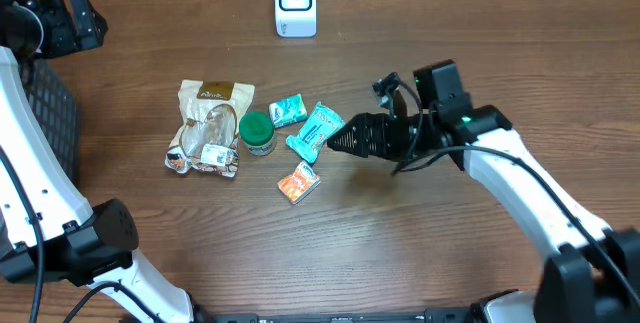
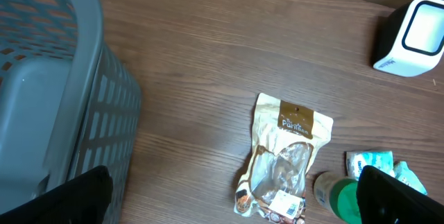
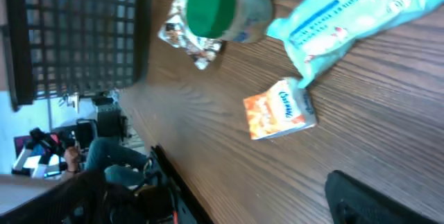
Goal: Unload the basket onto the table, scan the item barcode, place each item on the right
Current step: 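Reach the right gripper to the orange tissue pack and grasp it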
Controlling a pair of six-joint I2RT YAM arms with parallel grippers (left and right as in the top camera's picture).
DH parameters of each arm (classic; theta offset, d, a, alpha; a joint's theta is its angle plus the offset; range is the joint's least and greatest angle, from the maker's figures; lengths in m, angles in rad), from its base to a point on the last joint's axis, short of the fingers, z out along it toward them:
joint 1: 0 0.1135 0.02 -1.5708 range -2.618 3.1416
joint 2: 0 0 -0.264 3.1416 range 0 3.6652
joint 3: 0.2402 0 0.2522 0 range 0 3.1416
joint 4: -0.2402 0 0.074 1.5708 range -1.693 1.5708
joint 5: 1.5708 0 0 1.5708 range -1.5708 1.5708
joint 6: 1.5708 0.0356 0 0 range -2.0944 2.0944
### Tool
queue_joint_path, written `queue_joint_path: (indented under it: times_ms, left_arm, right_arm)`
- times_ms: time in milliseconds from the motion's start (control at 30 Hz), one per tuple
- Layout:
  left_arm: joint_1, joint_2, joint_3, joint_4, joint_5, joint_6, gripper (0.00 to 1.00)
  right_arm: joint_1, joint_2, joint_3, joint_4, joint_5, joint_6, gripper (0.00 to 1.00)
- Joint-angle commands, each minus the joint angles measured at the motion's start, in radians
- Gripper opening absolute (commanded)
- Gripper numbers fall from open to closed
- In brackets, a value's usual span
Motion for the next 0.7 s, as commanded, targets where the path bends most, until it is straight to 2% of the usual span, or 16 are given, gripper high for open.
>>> queue_joint_path:
  times_ms: [0,100,200,300,400,533,600,633,667]
  left_arm:
    - [0.000,-0.022,0.021,0.000,-0.002,0.012,1.00]
    - [0.000,-0.022,0.021,0.000,-0.002,0.012,1.00]
    - [0.000,-0.022,0.021,0.000,-0.002,0.012,1.00]
    - [0.000,-0.022,0.021,0.000,-0.002,0.012,1.00]
    - [0.000,-0.022,0.021,0.000,-0.002,0.012,1.00]
    - [0.000,-0.022,0.021,0.000,-0.002,0.012,1.00]
    - [0.000,-0.022,0.021,0.000,-0.002,0.012,1.00]
    - [0.000,-0.022,0.021,0.000,-0.002,0.012,1.00]
    - [0.000,-0.022,0.021,0.000,-0.002,0.012,1.00]
  right_arm:
    - [0.042,0.032,0.025,0.005,0.048,0.092,0.85]
    - [0.142,0.033,0.025,0.032,0.256,0.236,0.80]
    - [0.218,0.039,0.025,0.098,0.363,0.321,0.79]
    - [0.285,0.078,0.035,0.175,0.377,0.335,0.80]
    - [0.317,0.161,0.144,0.117,0.369,0.293,0.74]
    - [0.372,0.281,0.327,0.036,0.423,0.240,0.72]
    - [0.394,0.318,0.344,0.069,0.443,0.268,0.68]
    - [0.405,0.340,0.344,0.086,0.456,0.303,0.61]
    - [0.412,0.352,0.344,0.095,0.459,0.324,0.60]
